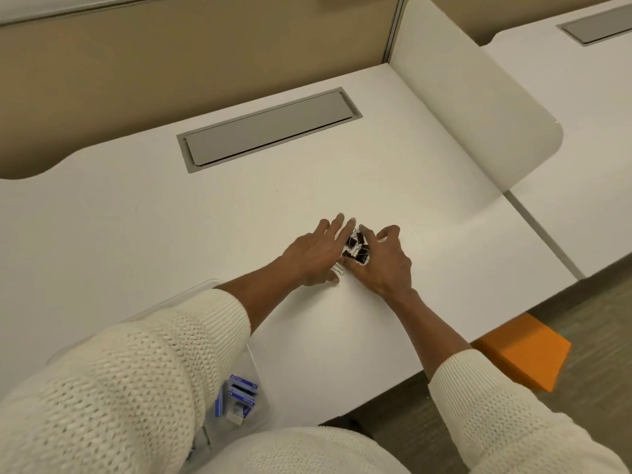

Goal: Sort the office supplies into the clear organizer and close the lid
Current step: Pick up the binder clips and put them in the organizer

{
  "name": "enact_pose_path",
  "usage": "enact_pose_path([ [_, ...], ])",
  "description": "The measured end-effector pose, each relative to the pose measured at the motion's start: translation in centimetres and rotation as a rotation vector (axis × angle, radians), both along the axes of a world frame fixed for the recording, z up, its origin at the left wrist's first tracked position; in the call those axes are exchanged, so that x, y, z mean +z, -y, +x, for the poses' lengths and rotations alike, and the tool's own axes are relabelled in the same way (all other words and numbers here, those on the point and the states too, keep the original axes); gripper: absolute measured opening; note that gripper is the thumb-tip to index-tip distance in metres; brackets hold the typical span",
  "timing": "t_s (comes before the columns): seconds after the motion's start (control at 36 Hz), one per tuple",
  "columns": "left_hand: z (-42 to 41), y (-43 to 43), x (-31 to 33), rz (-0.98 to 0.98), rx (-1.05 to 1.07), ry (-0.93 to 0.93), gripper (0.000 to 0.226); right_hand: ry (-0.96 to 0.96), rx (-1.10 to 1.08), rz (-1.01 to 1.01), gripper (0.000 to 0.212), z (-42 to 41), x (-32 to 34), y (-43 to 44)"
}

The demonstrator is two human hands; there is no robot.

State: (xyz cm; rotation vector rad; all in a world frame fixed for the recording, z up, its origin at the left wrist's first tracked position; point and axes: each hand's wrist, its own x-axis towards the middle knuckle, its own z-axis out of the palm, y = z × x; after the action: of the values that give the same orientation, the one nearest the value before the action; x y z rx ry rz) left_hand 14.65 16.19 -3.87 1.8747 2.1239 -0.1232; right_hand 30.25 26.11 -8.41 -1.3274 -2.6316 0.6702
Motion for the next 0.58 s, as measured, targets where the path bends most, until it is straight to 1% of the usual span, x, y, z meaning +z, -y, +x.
enact_pose_path([
  [0.11,0.2,-1.1,-0.8,-0.005,-0.030,0.060,0.125,0.019,0.035,0.088,0.064,0.0,-0.5,0.2],
  [0.17,0.4,-1.5,-1.1,0.006,-0.015,0.111,0.113,0.007,0.036,0.130,0.056,0.1,-0.8,0.3],
  [0.19,0.5,-1.6,-1.2,0.025,0.001,0.132,0.099,0.000,0.040,0.151,0.053,0.2,-1.0,0.4],
  [0.28,0.4,-1.8,-1.7,0.091,0.023,0.146,0.045,-0.009,0.040,0.220,0.043,0.4,-1.4,0.8],
  [0.31,0.3,-1.7,-1.9,0.101,0.030,0.152,0.033,-0.009,0.036,0.245,0.040,0.5,-1.5,1.0],
  [0.33,0.2,-1.6,-2.1,0.110,0.035,0.159,0.025,-0.009,0.031,0.271,0.036,0.5,-1.6,1.1],
  [0.44,0.0,-1.0,-2.6,0.140,0.046,0.179,0.017,0.025,0.045,0.397,0.021,0.6,-2.3,1.6],
  [0.53,0.1,-0.6,-2.8,0.139,0.060,0.173,0.015,0.068,0.084,0.487,0.024,0.7,-2.9,1.6],
  [0.58,0.3,-0.3,-2.8,0.134,0.074,0.165,0.017,0.065,0.094,0.505,0.025,0.7,-3.0,1.5],
])
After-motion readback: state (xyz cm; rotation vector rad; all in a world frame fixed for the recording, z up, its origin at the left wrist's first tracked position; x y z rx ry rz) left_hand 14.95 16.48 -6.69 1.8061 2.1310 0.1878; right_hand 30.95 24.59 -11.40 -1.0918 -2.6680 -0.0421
